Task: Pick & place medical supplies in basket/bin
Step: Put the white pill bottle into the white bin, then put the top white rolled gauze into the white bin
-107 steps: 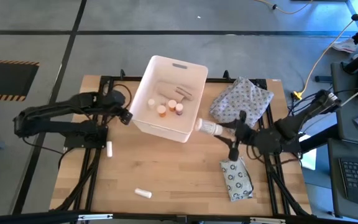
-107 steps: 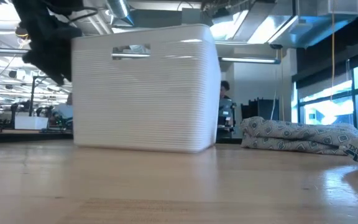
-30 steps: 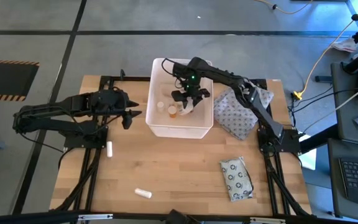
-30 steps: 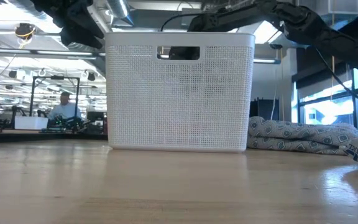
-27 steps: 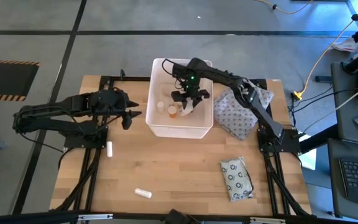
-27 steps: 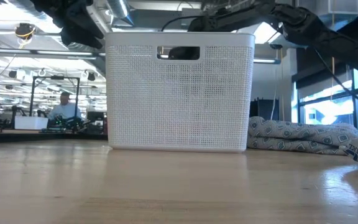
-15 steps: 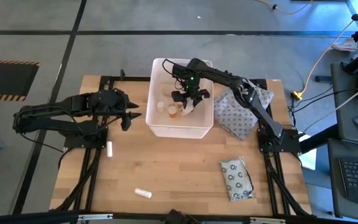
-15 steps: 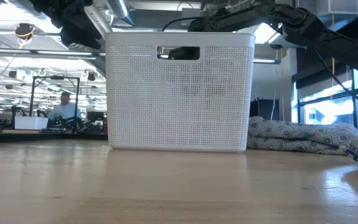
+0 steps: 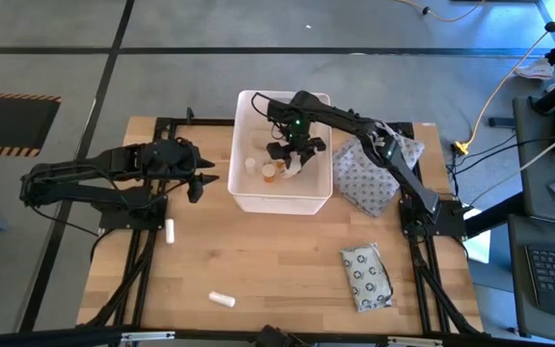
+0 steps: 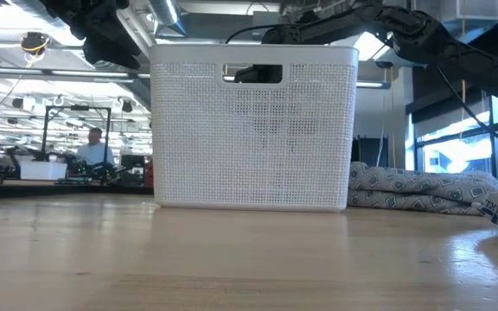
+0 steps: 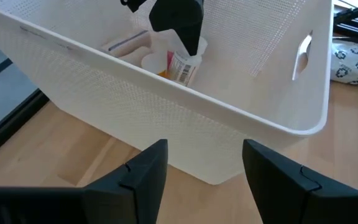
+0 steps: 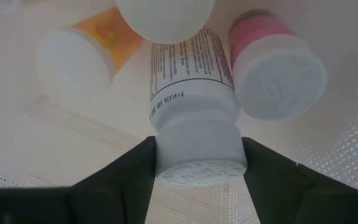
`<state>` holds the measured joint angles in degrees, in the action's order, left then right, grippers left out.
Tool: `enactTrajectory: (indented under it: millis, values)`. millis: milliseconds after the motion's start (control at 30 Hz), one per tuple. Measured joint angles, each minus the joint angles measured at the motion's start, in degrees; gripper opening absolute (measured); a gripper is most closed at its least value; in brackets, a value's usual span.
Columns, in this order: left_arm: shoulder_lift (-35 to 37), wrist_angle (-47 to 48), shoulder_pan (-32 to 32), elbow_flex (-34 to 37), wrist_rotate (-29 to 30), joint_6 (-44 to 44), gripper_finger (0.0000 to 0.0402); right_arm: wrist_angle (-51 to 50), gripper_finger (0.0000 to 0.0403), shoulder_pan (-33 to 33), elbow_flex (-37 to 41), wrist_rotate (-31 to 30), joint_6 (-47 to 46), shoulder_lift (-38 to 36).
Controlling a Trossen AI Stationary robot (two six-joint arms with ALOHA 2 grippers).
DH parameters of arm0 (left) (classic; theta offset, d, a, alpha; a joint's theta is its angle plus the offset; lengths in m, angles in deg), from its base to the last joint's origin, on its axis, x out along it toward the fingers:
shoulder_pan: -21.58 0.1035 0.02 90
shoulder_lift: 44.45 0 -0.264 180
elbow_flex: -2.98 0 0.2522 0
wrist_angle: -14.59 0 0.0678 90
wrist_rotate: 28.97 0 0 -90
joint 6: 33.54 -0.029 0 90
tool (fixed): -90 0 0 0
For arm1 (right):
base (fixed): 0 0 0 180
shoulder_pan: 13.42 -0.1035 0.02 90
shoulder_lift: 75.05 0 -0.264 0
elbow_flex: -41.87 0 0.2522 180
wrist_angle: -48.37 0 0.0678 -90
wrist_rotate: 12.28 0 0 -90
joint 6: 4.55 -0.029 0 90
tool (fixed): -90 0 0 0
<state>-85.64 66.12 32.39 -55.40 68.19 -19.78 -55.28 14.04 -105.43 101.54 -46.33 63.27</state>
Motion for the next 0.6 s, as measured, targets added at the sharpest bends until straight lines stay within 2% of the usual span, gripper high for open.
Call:
enactTrajectory:
  millis: [300,600]
  values:
    - [0.0,0.0,0.0,0.0,0.0,0.0,0.02,0.0,0.0289,0.0,0.0,0.0,0.1,0.0]
    - [0.0,0.0,0.0,0.0,0.0,0.5,0.02,0.3,0.0302,-0.1,0.0,0.2,1.6,0.0]
